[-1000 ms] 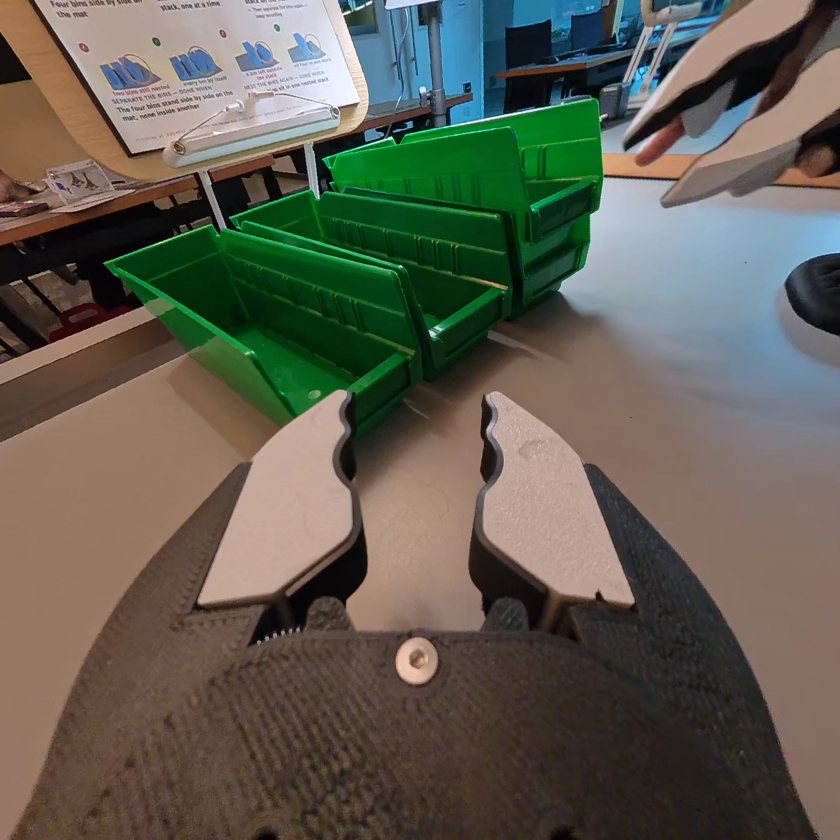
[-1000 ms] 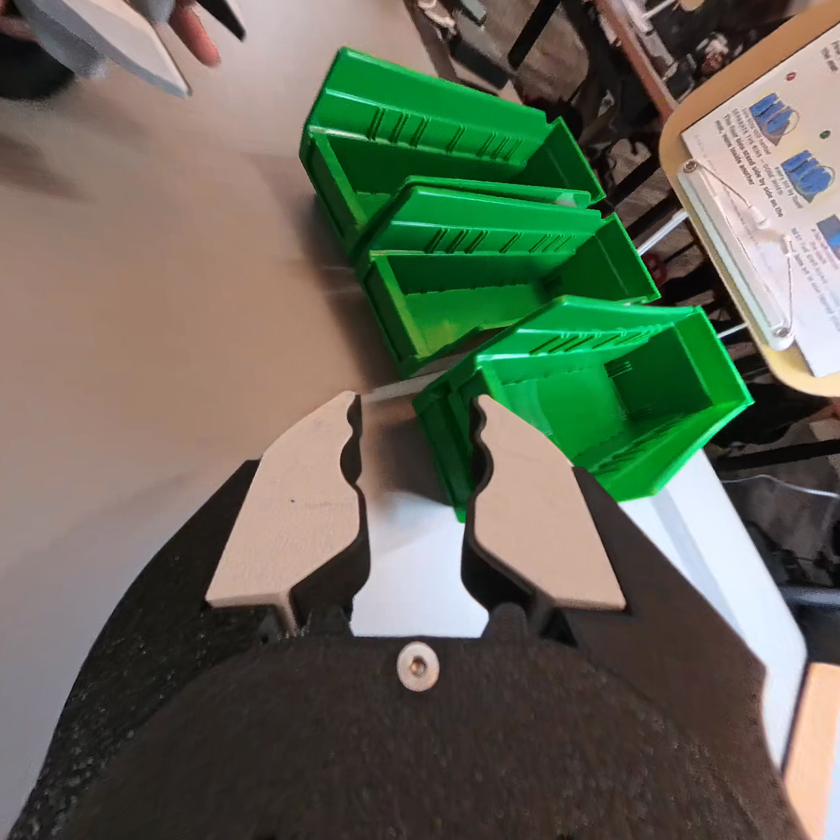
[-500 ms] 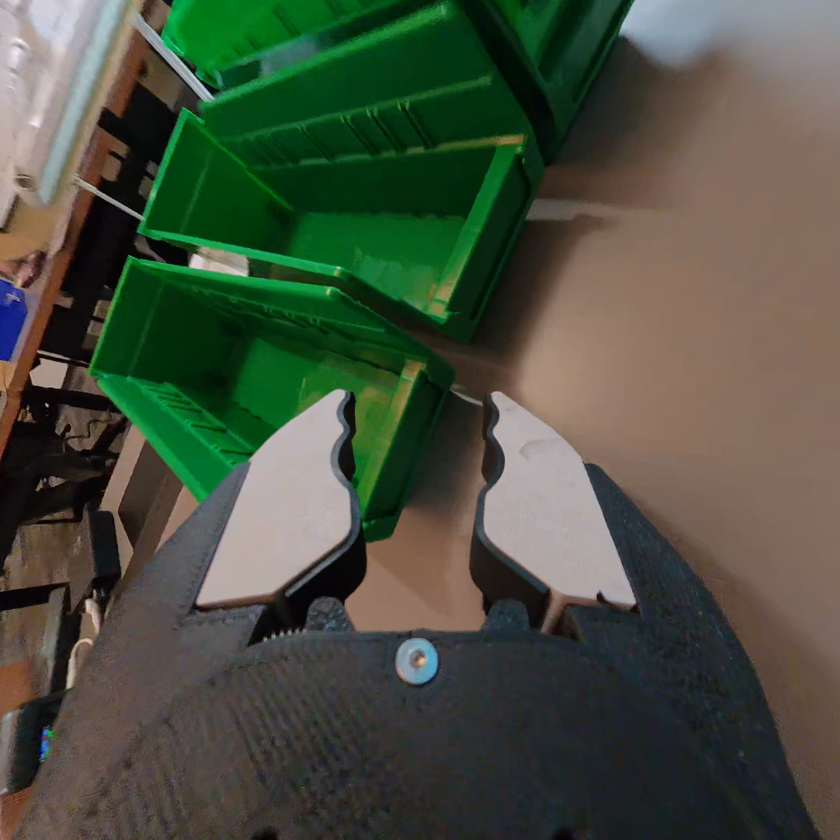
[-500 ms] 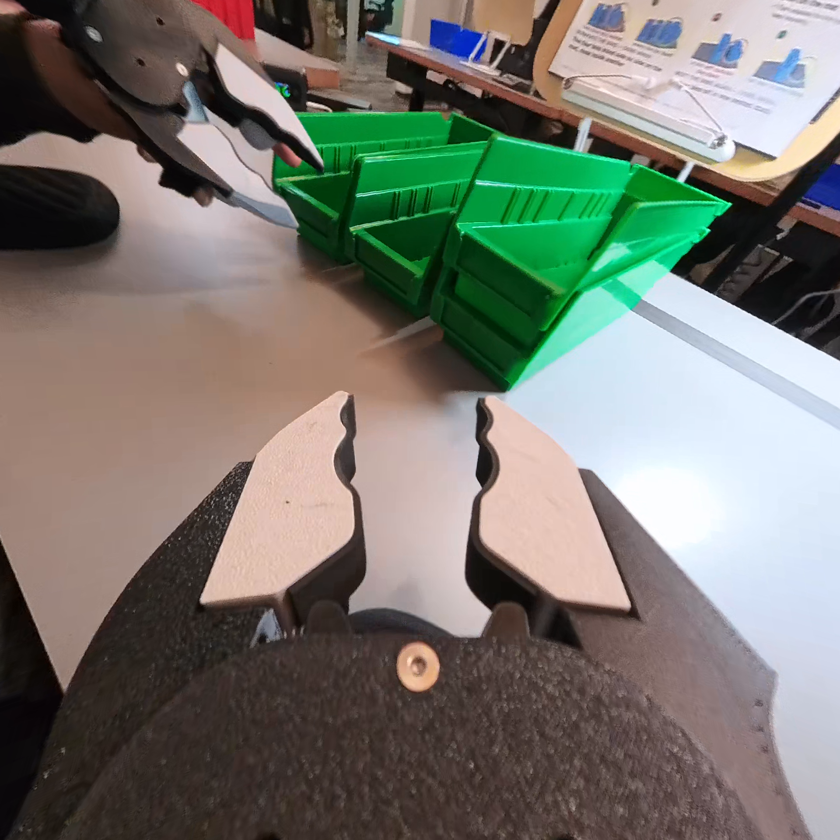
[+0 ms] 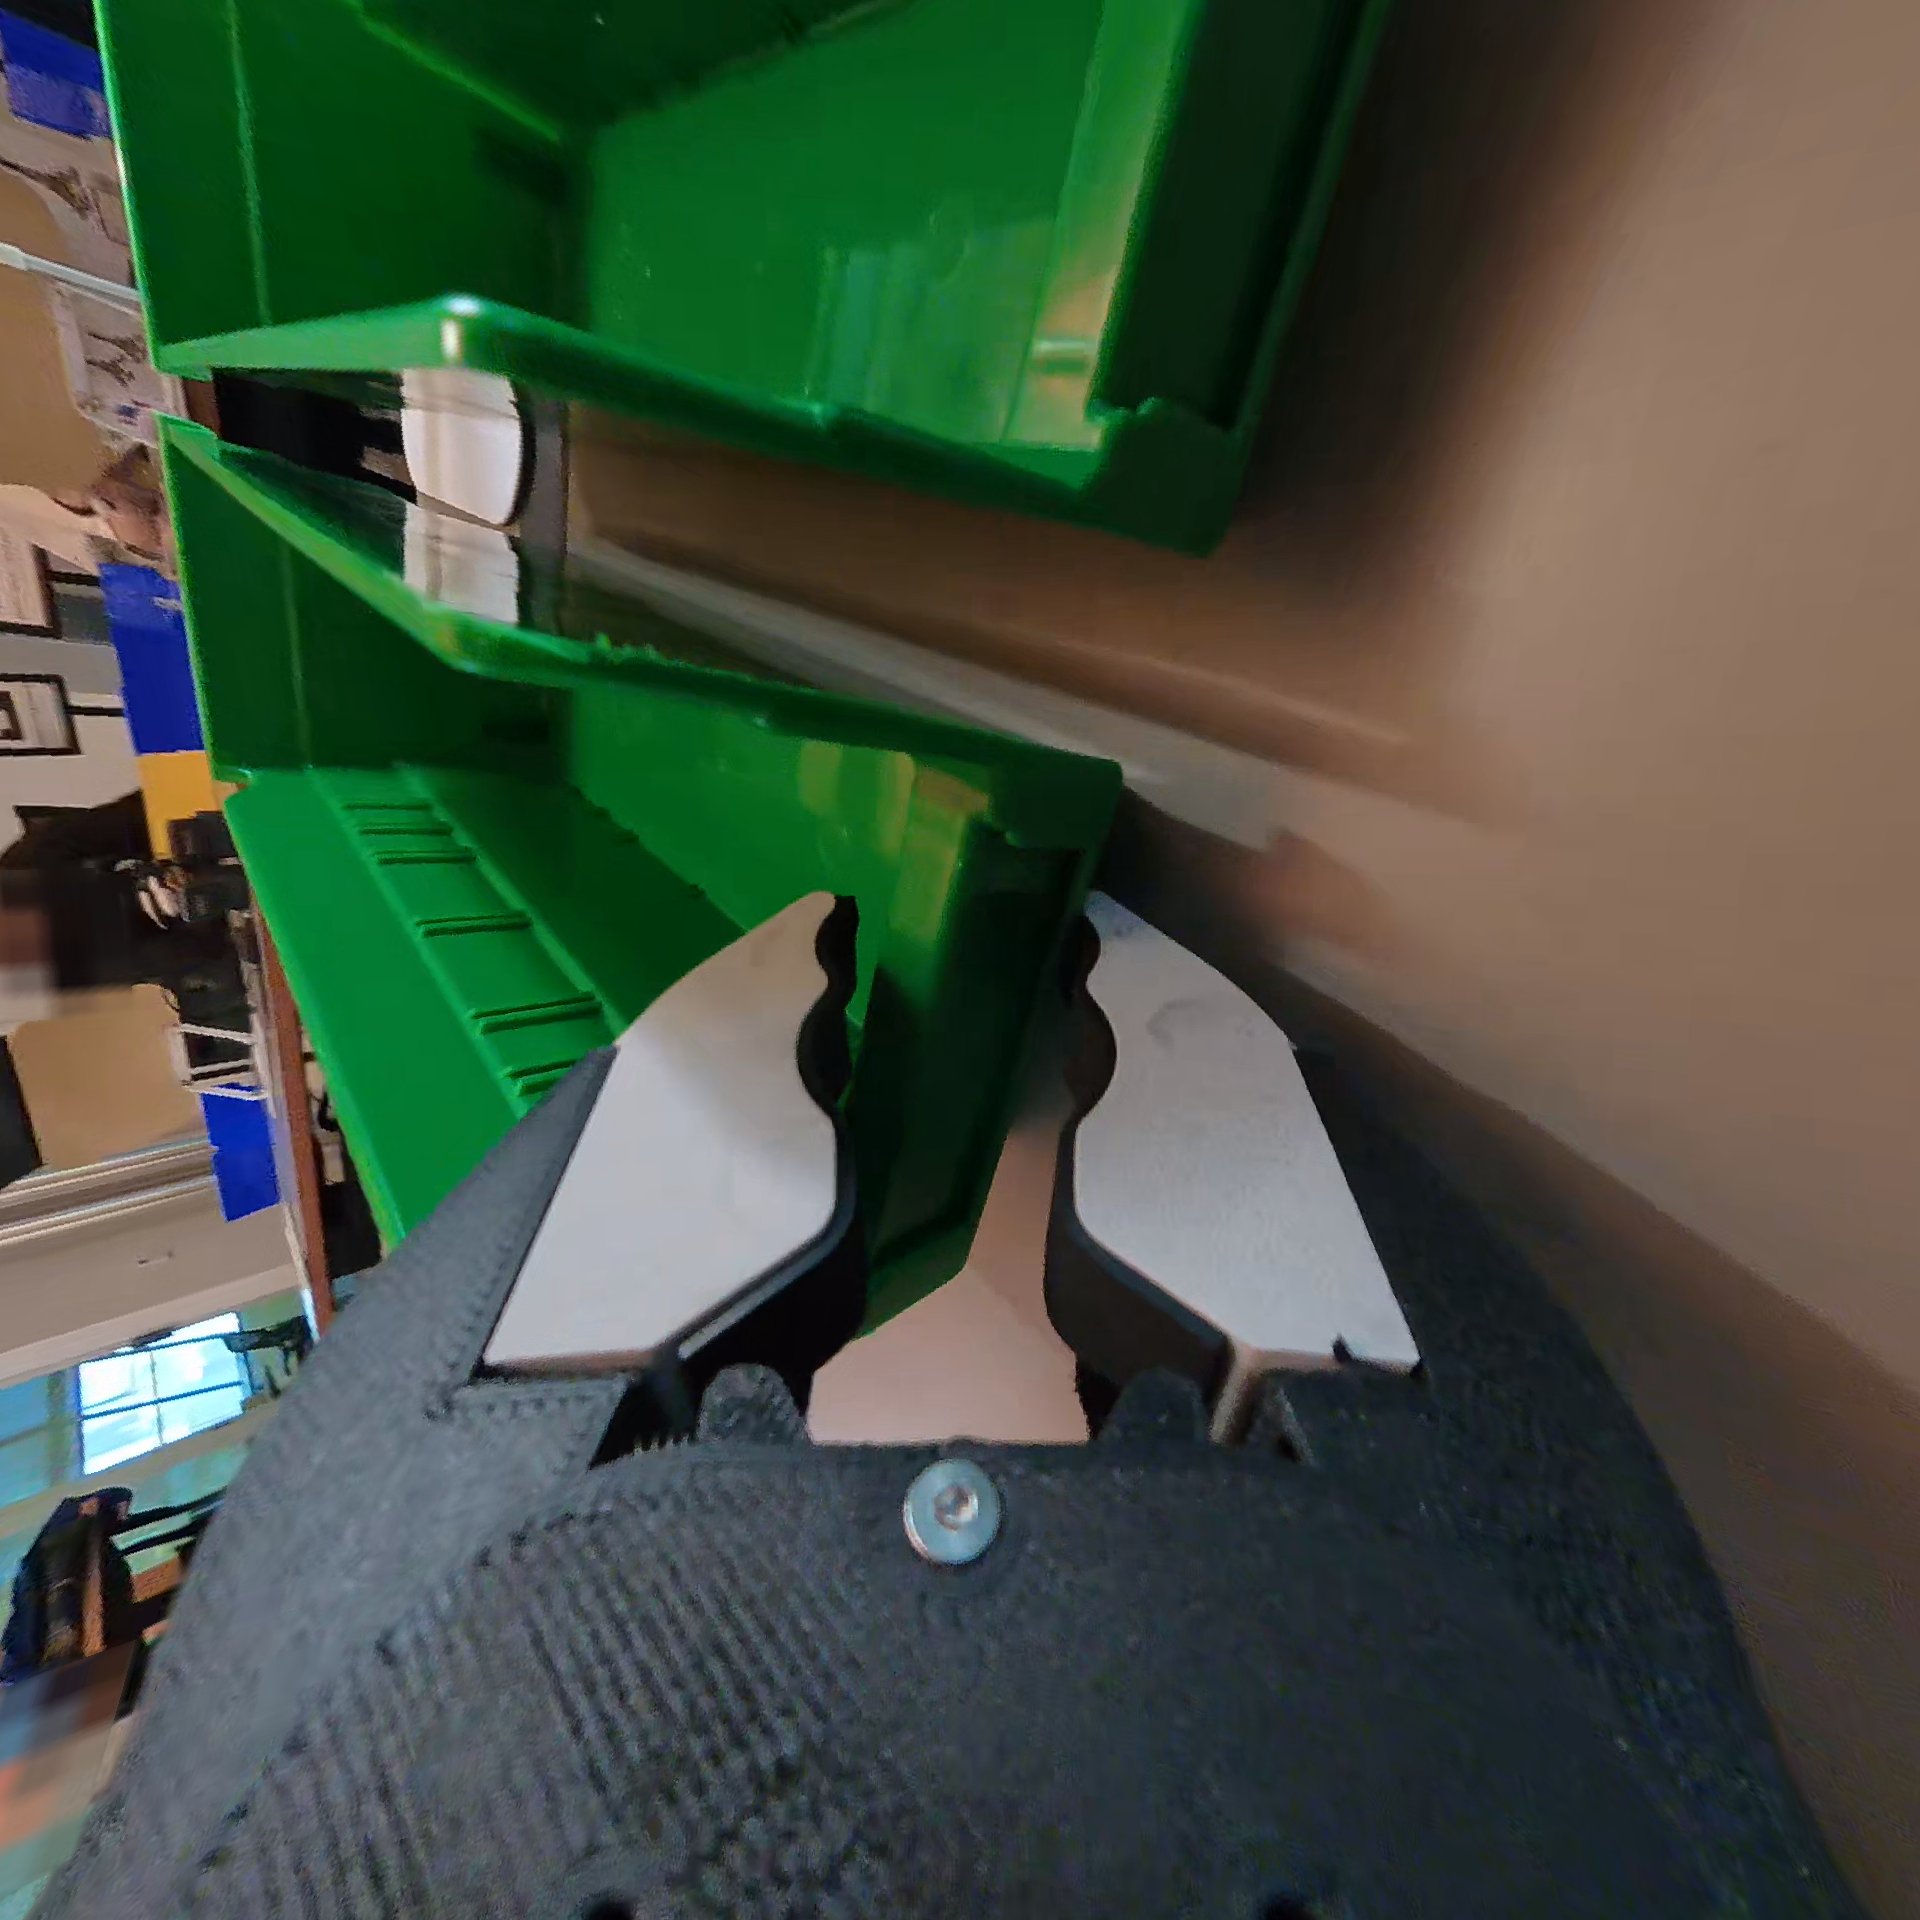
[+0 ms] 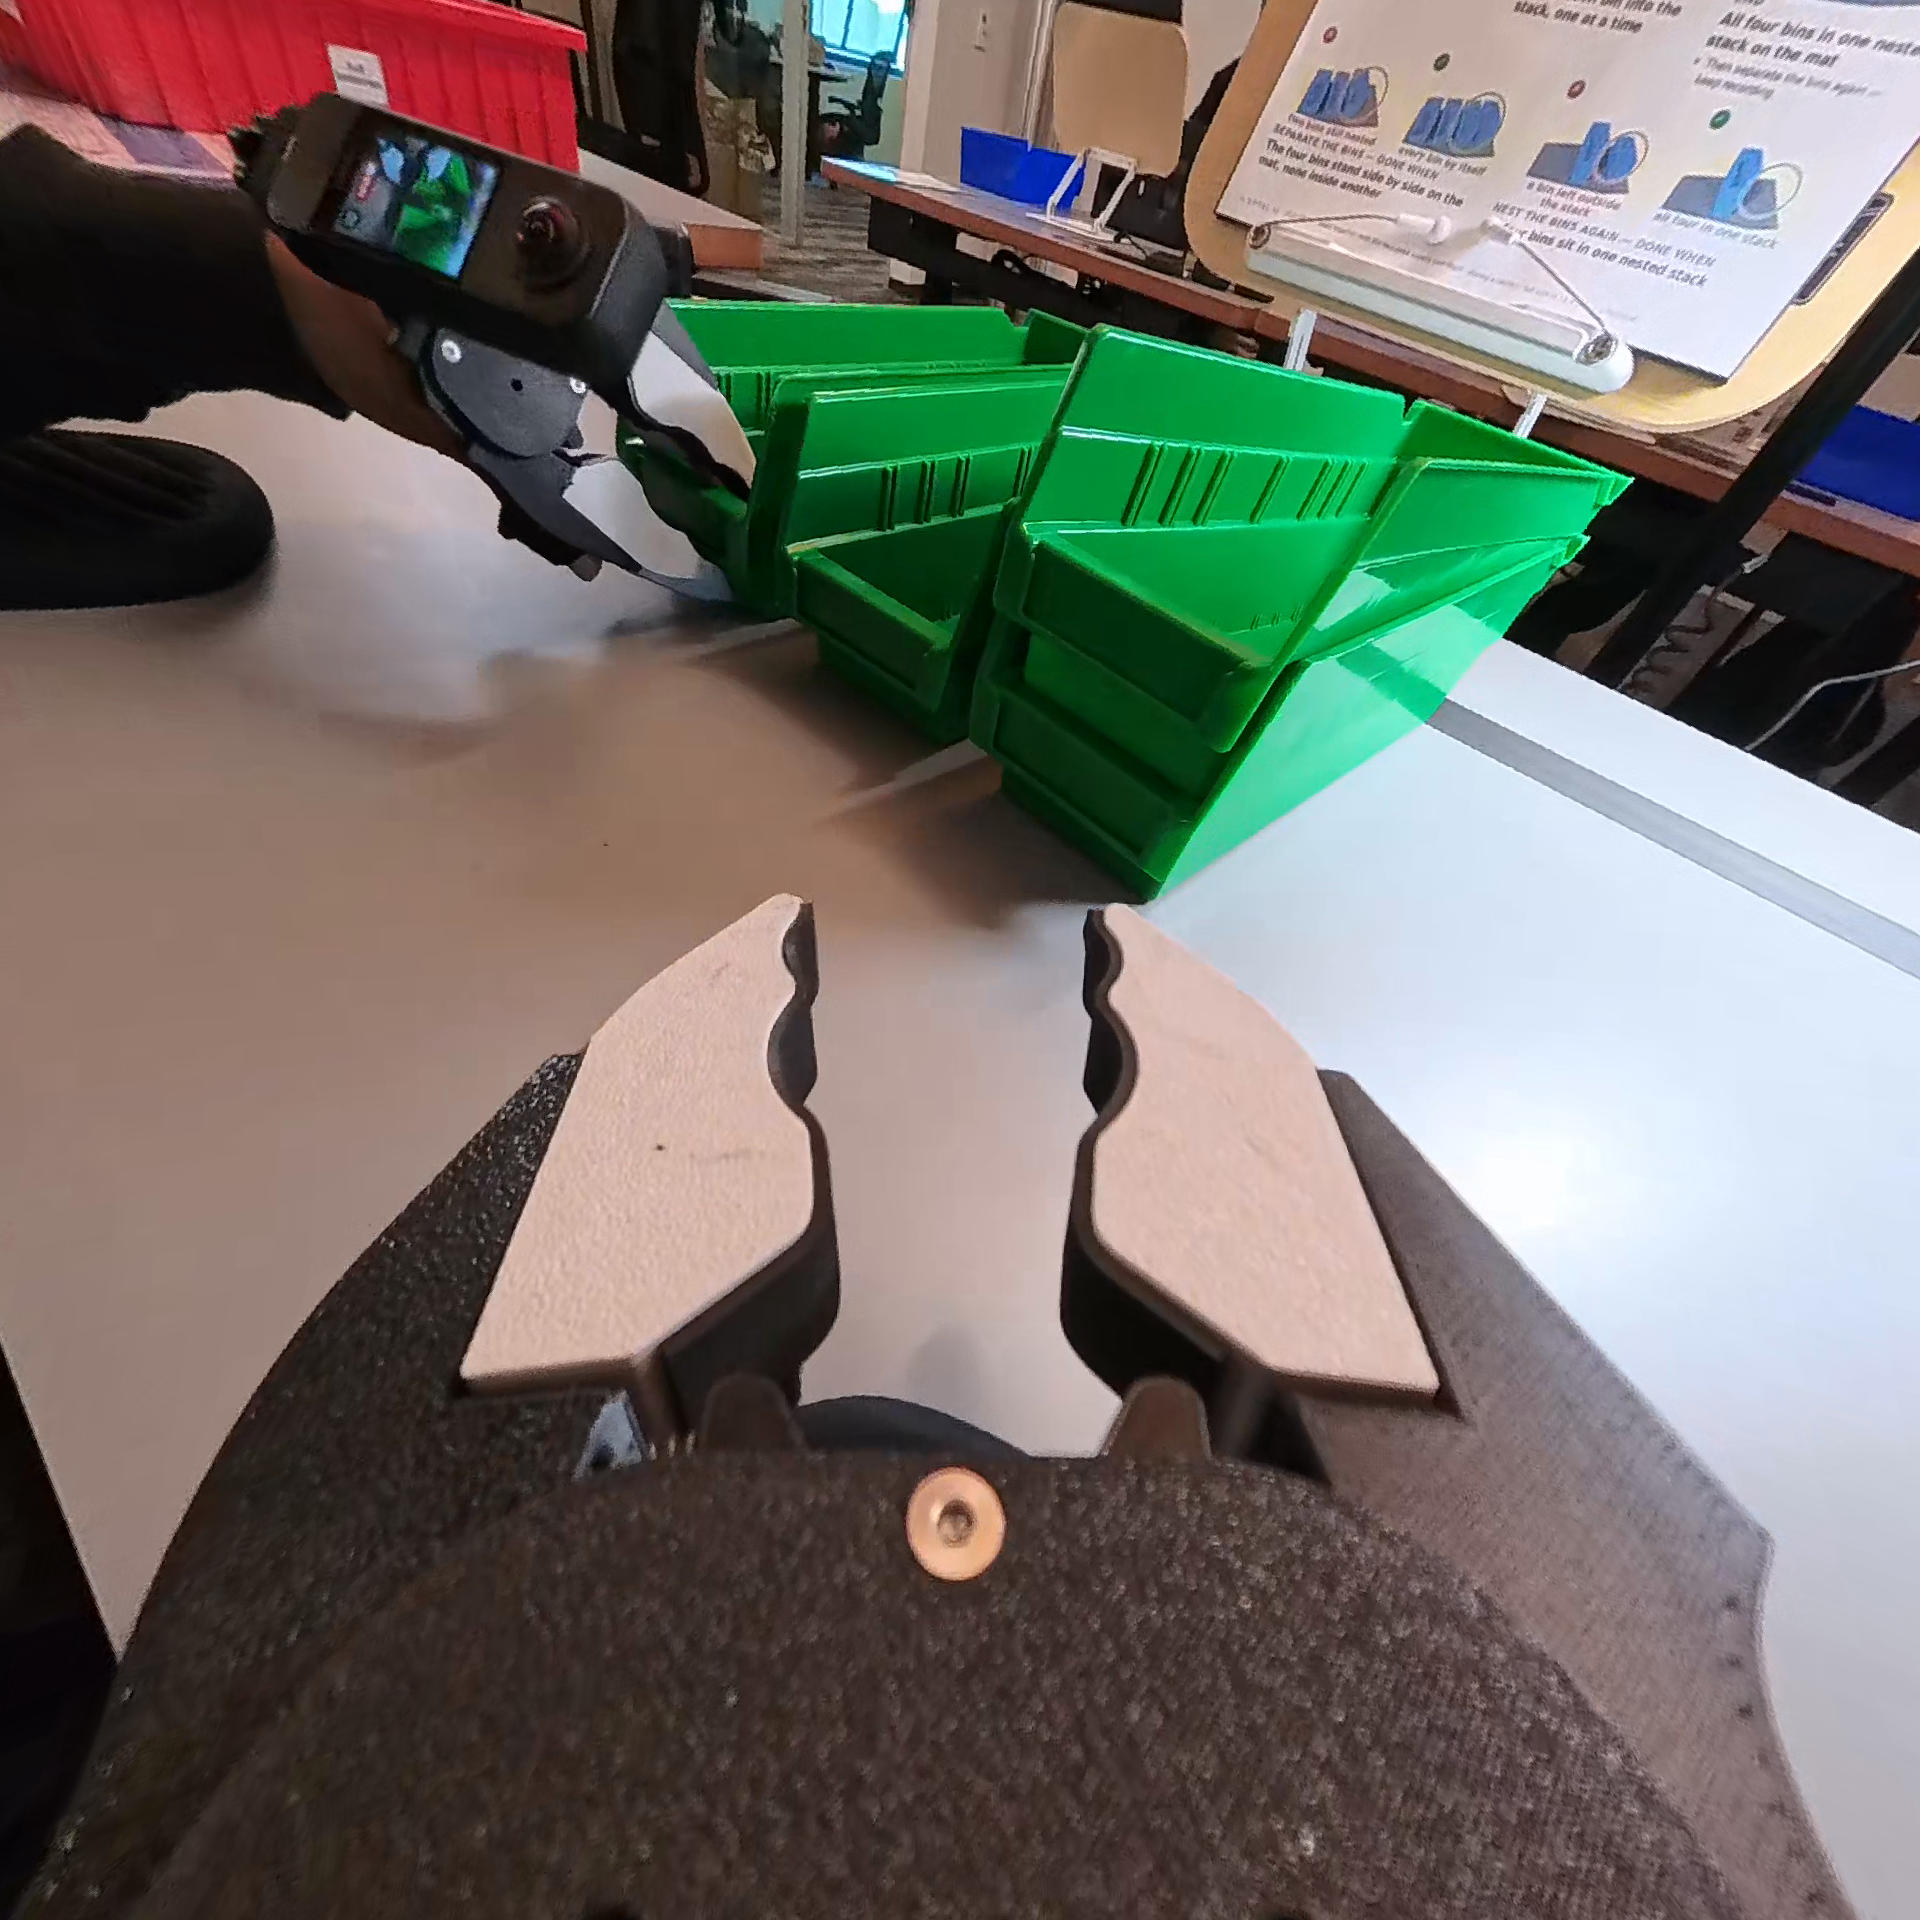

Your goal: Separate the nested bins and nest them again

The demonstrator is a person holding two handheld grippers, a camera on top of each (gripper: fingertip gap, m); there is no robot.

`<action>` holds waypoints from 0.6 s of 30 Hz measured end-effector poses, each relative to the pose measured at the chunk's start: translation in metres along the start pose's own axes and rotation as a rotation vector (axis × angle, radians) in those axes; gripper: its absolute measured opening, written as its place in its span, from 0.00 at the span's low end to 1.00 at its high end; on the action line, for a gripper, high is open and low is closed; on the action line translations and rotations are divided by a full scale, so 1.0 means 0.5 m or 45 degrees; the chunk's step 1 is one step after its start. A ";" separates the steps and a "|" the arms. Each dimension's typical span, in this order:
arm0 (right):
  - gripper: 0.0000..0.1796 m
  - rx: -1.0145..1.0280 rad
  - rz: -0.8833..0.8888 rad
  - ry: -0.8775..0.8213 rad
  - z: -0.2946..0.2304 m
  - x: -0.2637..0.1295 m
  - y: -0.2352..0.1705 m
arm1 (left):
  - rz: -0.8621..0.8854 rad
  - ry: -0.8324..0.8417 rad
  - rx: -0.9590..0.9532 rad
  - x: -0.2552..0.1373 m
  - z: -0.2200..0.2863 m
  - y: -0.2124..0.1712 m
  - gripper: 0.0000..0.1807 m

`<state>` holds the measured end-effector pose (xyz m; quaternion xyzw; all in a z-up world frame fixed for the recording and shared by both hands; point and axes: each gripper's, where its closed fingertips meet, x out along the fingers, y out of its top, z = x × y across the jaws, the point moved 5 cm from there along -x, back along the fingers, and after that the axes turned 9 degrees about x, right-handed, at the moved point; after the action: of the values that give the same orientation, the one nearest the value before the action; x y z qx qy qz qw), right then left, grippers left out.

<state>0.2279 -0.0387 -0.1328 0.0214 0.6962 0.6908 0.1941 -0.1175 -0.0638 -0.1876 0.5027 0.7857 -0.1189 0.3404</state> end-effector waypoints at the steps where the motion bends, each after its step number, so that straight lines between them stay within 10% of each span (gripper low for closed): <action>1: 0.27 0.003 0.004 -0.001 0.000 -0.001 0.000 | 0.003 0.013 0.021 -0.001 0.001 0.000 0.20; 18: 0.25 -0.051 -0.039 -0.021 -0.003 0.012 -0.009 | 0.265 0.004 -0.122 -0.092 0.038 -0.002 0.17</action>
<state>0.2231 -0.0383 -0.1388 0.0123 0.6808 0.7014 0.2108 -0.0986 -0.1069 -0.1718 0.5650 0.7345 -0.0444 0.3732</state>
